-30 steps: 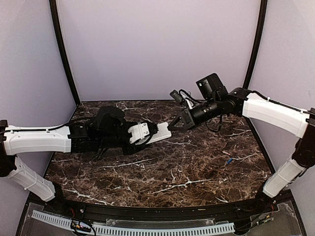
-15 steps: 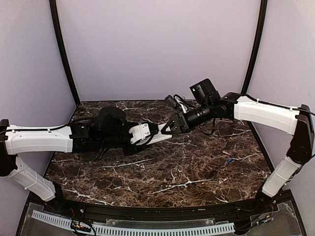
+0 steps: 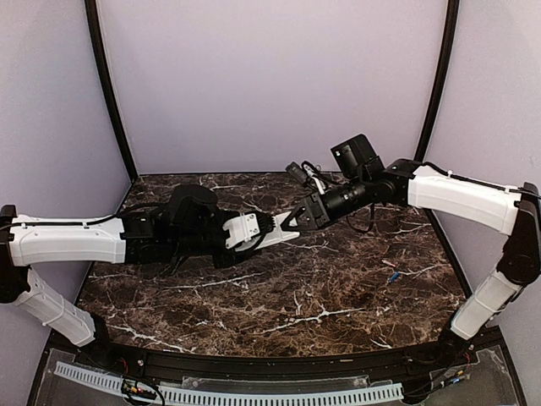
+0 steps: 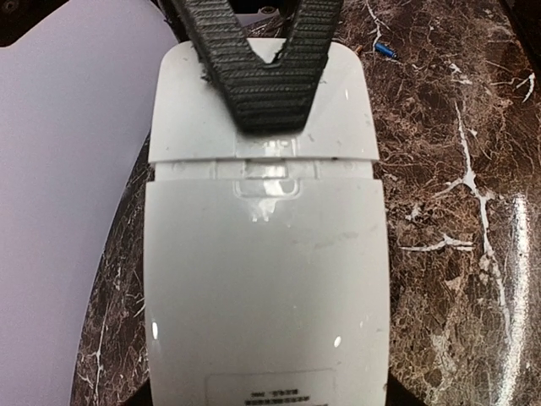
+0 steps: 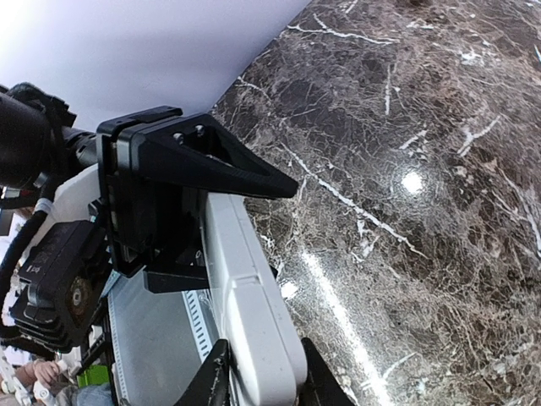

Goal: Load the batteries into the remote control
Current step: Remove the battery cover from the remote control.

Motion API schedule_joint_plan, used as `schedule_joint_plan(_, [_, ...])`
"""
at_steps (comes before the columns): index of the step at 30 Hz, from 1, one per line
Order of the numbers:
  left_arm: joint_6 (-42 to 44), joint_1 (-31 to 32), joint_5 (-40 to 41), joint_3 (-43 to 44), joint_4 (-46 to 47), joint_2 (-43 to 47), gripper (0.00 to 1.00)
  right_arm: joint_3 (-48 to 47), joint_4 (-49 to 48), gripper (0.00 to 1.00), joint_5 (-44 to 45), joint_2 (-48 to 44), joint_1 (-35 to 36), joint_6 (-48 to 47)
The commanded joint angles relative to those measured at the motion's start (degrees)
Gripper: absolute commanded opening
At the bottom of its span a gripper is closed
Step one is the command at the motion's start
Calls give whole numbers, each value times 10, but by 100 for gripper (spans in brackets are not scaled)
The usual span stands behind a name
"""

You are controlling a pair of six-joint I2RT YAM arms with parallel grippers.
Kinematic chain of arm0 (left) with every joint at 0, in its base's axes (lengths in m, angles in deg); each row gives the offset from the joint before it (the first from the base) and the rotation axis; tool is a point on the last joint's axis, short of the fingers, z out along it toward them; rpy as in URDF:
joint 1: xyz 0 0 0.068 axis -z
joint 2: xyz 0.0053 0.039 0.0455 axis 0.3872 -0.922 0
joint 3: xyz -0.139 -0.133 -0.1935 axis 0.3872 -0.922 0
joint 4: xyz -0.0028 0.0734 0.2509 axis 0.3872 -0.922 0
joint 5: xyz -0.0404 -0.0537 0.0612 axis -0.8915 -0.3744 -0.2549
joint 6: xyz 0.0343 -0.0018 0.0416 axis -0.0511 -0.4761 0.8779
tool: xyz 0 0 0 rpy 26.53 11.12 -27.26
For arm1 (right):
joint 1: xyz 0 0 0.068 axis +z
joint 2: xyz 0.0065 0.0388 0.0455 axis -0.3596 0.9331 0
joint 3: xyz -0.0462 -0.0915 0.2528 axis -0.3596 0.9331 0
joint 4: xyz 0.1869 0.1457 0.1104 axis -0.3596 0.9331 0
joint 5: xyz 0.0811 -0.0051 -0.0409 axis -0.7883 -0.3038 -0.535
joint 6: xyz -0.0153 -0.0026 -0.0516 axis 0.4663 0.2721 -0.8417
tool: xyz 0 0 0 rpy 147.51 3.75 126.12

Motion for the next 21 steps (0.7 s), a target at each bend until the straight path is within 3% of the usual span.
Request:
schedule_joint_plan(1, [-8, -1, -4, 4, 4, 18, 0, 7, 32, 33, 2, -10, -17, -39])
schedule_joint_plan(4, [-8, -2, -6, 6, 1, 16, 0, -10, 48, 41, -8, -17, -19, -54])
schedule_joint_plan(11, [-6, -1, -6, 5, -2, 14, 0, -46, 94, 50, -24, -22, -23, -69])
schedule_joint_plan(21, [-7, -1, -16, 7, -2, 13, 0, -41, 85, 35, -42, -14, -25, -40])
